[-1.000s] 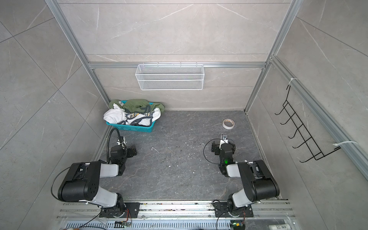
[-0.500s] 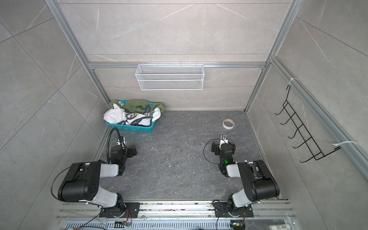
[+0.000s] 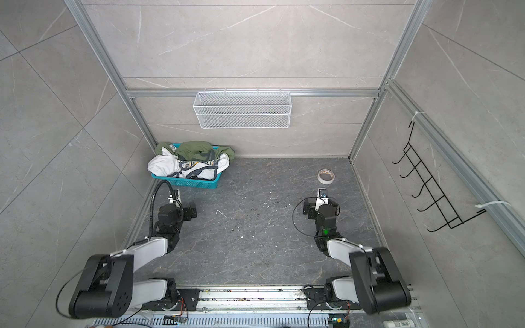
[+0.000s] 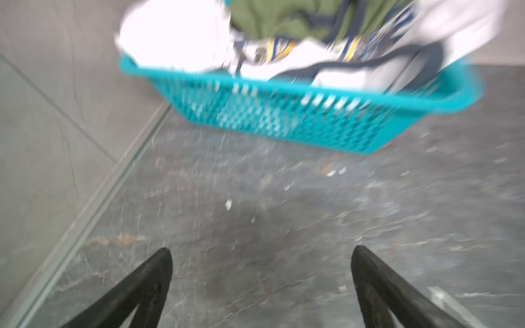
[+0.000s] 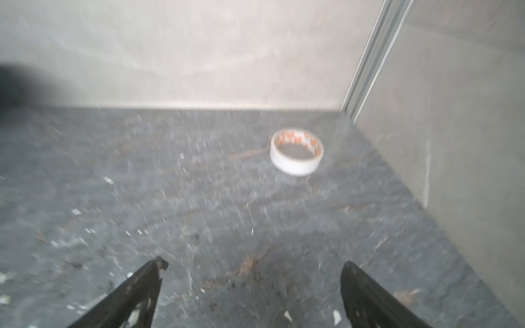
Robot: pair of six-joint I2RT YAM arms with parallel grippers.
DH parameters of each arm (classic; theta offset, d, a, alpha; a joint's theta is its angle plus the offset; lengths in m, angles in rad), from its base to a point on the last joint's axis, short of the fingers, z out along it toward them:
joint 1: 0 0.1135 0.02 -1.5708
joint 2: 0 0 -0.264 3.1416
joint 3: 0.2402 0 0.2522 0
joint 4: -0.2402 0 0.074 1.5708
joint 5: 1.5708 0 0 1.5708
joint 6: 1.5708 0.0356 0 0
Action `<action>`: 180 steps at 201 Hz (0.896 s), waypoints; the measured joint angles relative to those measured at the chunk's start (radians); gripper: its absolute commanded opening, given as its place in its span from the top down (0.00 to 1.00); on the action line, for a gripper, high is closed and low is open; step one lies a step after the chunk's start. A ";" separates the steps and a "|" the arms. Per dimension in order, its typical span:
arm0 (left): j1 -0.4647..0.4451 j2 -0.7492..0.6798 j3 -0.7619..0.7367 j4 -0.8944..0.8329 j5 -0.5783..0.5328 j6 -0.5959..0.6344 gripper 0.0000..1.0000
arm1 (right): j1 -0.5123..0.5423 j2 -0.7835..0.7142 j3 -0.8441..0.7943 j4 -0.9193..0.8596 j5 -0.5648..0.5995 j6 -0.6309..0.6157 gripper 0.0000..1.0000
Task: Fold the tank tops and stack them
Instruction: 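Reach the left gripper into the teal basket and grasp the white tank top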
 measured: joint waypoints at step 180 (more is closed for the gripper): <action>-0.042 0.120 0.778 -0.969 0.023 -0.546 0.00 | 0.006 -0.631 0.412 -1.160 -0.077 0.569 0.01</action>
